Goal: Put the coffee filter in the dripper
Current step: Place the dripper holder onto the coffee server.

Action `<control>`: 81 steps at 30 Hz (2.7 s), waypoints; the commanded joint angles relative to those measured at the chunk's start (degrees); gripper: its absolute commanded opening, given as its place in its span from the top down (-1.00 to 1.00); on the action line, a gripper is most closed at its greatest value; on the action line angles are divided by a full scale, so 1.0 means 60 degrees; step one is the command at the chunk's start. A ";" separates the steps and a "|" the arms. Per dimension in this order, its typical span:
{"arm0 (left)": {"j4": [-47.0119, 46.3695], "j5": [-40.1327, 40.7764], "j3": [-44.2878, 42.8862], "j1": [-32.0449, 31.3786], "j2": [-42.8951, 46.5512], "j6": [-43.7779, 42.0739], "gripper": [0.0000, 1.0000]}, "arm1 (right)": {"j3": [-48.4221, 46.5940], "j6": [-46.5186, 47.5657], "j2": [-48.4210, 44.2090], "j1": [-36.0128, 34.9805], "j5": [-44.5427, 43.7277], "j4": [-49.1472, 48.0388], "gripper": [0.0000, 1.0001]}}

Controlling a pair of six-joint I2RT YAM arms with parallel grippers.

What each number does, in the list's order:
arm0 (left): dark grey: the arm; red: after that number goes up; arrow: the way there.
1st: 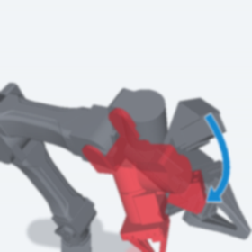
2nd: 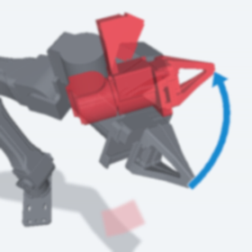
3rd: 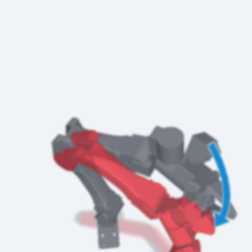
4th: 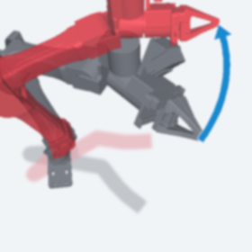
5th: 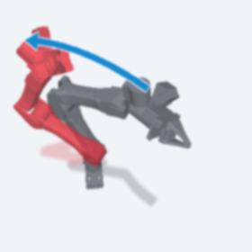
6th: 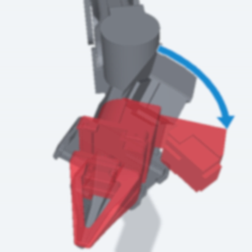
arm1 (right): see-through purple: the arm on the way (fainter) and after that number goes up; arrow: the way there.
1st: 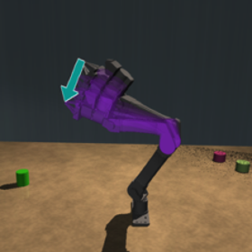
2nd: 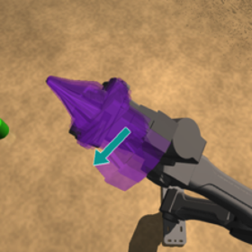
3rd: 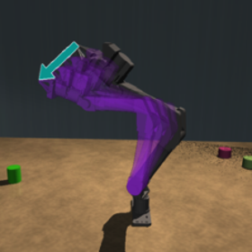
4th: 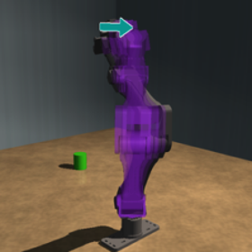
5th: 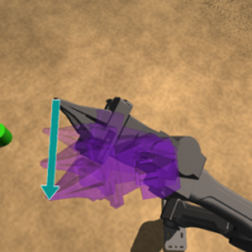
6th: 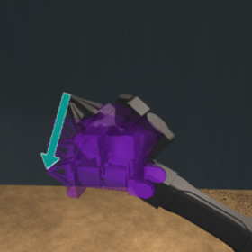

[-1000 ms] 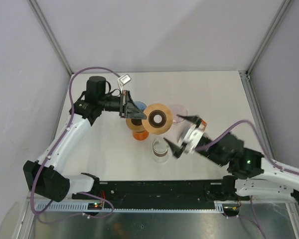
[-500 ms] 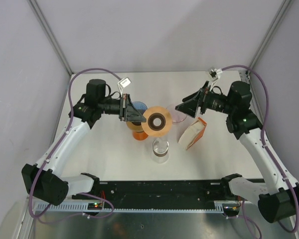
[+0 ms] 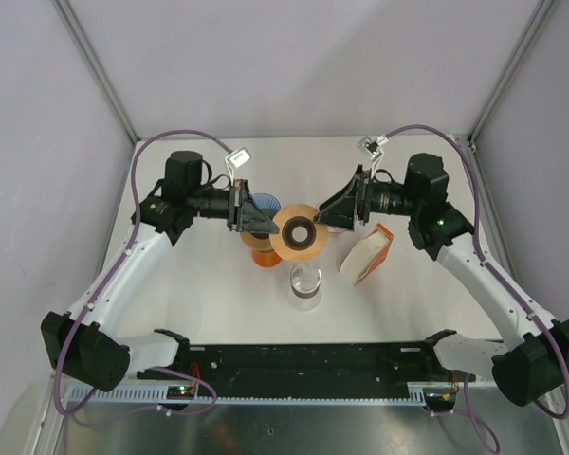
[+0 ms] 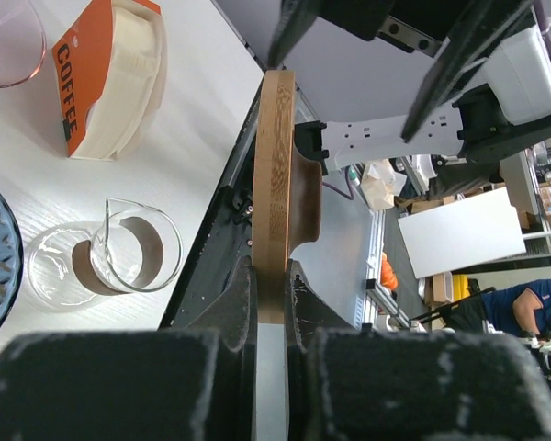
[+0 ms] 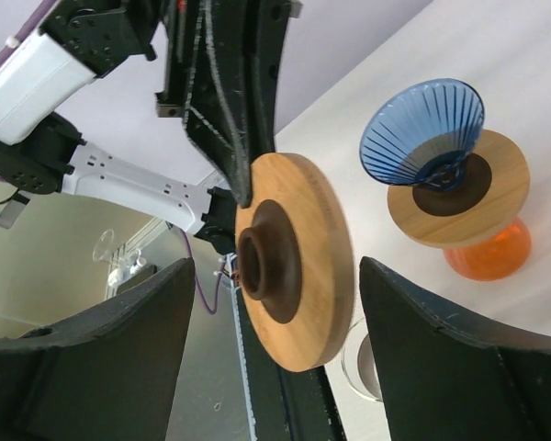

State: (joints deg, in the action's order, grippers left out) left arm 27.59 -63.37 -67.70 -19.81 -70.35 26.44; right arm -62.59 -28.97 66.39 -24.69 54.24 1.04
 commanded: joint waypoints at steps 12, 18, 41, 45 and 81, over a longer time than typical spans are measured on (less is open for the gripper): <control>-0.0232 -0.0497 -0.0120 -0.0082 0.0257 -0.0157 0.99 | -0.0218 -0.0086 0.0719 -0.0425 0.0348 -0.0404 0.00; -0.0227 -0.0410 -0.0097 -0.0082 0.0260 -0.0175 1.00 | -0.0186 -0.0221 0.0621 -0.0483 0.0334 -0.0301 0.91; 0.0068 0.1251 -0.0365 0.0588 0.0382 -0.0628 -0.53 | 0.1654 -0.0249 0.1614 0.0096 0.0343 0.1174 1.00; 0.0062 0.1144 -0.0382 0.0592 0.0404 -0.0623 -0.52 | 0.1658 -0.0027 0.2146 0.0161 0.0346 0.1296 1.00; 0.0064 0.0712 -0.0389 0.0589 0.0429 -0.0537 -0.50 | 0.1664 0.2529 0.3231 0.0108 -0.1277 0.2956 0.33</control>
State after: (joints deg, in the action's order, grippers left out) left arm 28.05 -57.41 -67.75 -16.69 -69.71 23.92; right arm -52.64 -19.62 84.82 -23.57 53.15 14.76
